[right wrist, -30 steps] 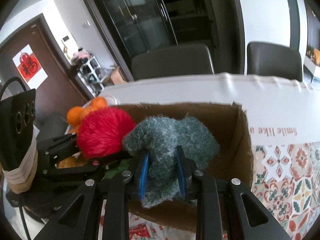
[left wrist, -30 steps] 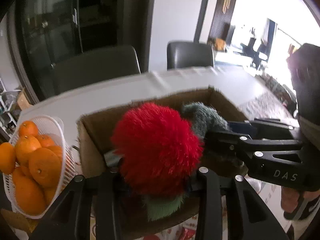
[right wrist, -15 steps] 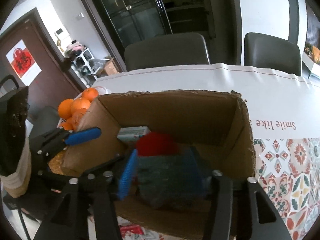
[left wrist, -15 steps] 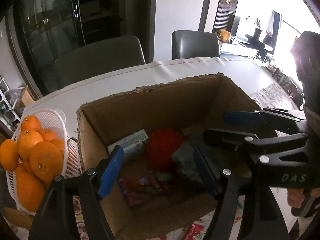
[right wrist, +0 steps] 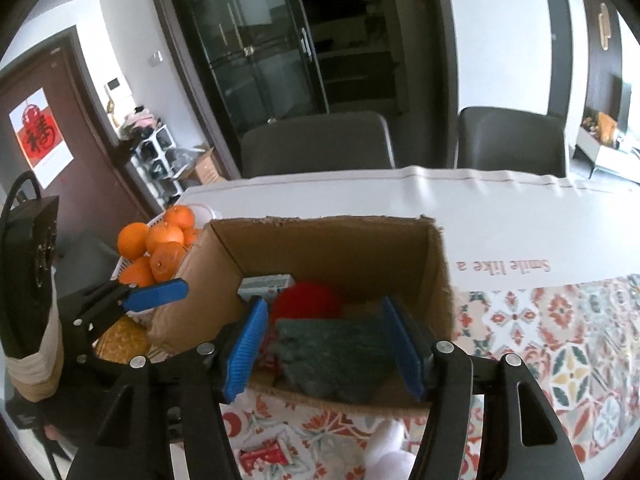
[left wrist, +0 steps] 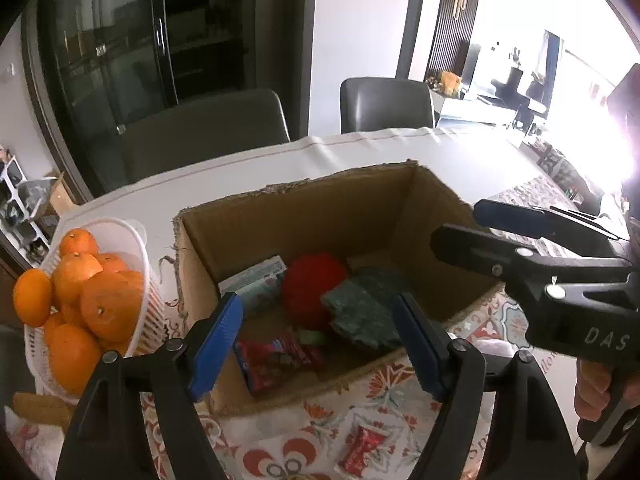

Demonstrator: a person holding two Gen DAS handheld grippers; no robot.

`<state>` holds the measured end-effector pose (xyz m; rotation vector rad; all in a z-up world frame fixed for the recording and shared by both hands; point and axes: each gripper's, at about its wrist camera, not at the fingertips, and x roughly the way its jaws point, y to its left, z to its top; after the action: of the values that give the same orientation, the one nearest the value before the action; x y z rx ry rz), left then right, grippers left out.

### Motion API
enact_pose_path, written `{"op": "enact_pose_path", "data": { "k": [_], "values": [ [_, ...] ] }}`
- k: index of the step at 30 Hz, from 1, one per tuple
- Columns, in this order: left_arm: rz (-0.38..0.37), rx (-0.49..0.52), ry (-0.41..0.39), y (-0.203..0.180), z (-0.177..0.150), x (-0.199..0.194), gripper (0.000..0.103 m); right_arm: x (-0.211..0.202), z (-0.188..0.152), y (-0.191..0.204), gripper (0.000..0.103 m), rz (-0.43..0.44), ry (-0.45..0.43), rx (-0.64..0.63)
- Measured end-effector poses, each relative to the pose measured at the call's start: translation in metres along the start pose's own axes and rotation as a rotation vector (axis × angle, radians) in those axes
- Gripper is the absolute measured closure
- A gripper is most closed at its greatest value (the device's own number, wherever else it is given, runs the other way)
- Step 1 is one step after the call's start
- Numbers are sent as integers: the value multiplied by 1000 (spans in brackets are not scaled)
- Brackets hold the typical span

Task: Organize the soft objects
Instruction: 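Lower the red plush into the box and open the left tool while the right tool releases the green plush, then move the right tool to the fortune biscuits bag while the left tool approaches the yellow minion keychain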

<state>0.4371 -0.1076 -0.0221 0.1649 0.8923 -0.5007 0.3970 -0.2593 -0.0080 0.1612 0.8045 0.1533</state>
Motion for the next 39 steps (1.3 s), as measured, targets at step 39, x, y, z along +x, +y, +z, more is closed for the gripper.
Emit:
{"op": "enact_pose_path", "data": {
  "k": [39],
  "values": [
    [168,103,16,-61,-100,-80,18,-81,-113,3,31,-191,51,91]
  ]
}}
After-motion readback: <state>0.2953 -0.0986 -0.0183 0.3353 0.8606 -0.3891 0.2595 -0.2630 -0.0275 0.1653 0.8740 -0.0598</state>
